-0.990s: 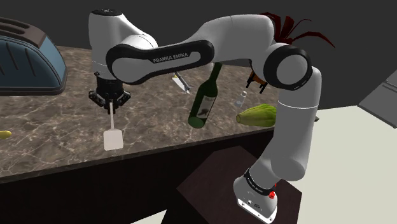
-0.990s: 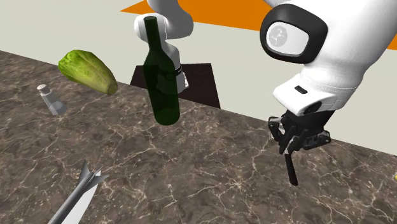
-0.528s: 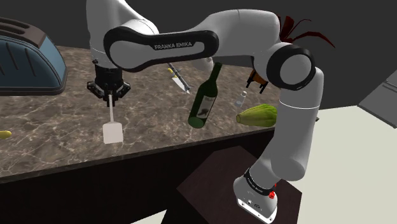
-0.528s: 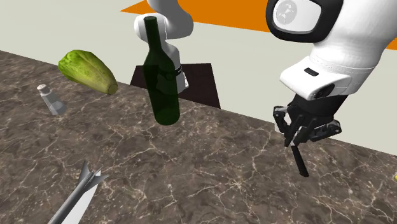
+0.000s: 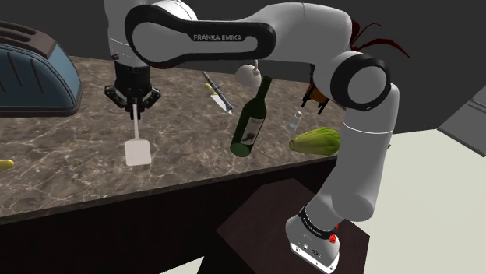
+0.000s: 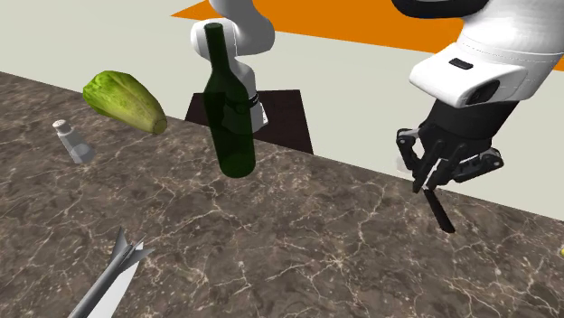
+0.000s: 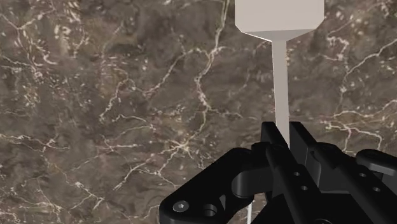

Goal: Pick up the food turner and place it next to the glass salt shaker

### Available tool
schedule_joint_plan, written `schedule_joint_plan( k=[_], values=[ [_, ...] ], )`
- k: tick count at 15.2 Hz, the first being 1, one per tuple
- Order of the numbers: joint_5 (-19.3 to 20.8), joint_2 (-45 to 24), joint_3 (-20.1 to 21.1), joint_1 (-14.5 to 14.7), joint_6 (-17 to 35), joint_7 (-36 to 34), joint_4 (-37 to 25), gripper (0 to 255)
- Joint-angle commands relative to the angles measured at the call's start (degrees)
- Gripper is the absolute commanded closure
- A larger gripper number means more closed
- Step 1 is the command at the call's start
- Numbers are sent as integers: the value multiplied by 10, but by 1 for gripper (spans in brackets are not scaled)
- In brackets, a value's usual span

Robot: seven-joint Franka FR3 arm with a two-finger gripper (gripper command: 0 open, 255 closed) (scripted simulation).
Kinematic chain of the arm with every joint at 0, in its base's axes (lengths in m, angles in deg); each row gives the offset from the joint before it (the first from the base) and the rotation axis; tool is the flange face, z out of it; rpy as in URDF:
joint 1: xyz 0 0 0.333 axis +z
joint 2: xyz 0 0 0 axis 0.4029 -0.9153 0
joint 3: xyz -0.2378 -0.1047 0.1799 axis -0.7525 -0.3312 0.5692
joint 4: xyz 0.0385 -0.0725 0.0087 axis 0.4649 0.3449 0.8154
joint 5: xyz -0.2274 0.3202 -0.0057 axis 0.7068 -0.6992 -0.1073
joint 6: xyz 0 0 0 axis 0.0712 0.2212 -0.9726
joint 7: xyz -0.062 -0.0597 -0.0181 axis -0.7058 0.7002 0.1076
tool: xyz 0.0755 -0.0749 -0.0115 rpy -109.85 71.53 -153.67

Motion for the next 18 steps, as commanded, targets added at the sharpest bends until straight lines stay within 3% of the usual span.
schedule_joint_plan(
  k=[1, 8, 13, 18],
  values=[
    [-1, 0, 1, 2, -16, 2, -16, 255],
    [-2, -1, 2, 7, -64, 6, -65, 255],
    [-49, 102, -3, -61, -14, 66, 73, 255],
    [-92, 188, -24, -112, 17, 139, 178, 255]
  ],
)
